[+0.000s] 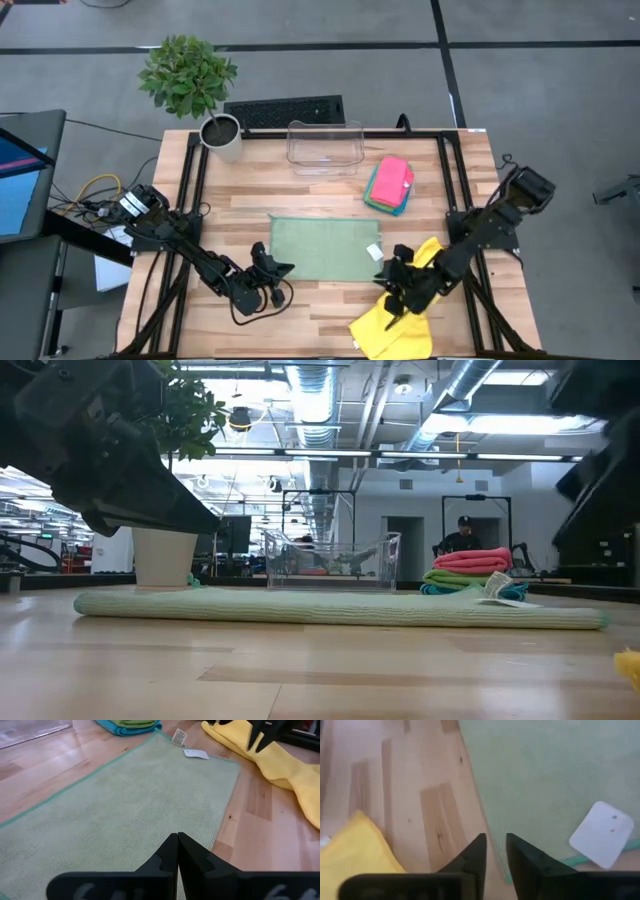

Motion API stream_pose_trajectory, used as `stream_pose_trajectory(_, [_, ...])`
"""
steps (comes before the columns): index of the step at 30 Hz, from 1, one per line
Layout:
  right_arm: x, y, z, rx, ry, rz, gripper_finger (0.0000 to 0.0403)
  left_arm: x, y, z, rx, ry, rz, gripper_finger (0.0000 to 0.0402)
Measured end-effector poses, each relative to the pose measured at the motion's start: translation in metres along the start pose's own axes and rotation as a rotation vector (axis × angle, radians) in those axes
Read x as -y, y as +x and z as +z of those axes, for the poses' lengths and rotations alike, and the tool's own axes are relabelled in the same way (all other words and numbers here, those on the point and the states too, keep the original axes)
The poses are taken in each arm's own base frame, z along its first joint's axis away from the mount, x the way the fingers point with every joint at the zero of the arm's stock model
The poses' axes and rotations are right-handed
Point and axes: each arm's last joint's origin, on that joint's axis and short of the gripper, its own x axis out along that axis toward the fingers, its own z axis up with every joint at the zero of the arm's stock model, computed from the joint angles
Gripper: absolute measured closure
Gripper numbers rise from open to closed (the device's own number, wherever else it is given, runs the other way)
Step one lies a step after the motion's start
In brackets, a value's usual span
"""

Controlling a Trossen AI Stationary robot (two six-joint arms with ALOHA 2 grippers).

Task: Fold microfiber towels
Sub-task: Fold the light green microfiber towel

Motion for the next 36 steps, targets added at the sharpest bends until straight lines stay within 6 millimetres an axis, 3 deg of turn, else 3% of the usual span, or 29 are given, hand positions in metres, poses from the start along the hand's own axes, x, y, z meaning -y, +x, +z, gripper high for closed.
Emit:
stream_pose_trajectory(7, [0.006, 0.016, -0.003, -0.083, -0.07, -0.008, 0.0261, 0.0, 0.0, 0.0, -0.002, 0.006, 0.001, 0.0401])
stream_pose_trajectory(19, [0.002, 0.031, -0.025, -0.128, -0.093, -0.08, 0.0229, -0.001, 0.0, -0.001, -0.008, 0.014, 0.002, 0.0401])
stream_pose_trajectory(24, [0.004, 0.033, -0.029, -0.131, -0.031, -0.117, 0.0267, -0.001, 0.0, -0.001, -0.009, 0.01, 0.004, 0.0401])
stream_pose_trajectory(31, [0.002, 0.031, -0.025, -0.163, -0.04, -0.147, 0.0381, -0.001, 0.0, -0.001, -0.008, 0.008, 0.005, 0.0401])
stream_pose_trajectory(36, [-0.009, 0.024, -0.004, -0.233, -0.144, -0.15, 0.0382, -0.001, 0.0, -0.001, -0.009, 0.01, 0.007, 0.0401])
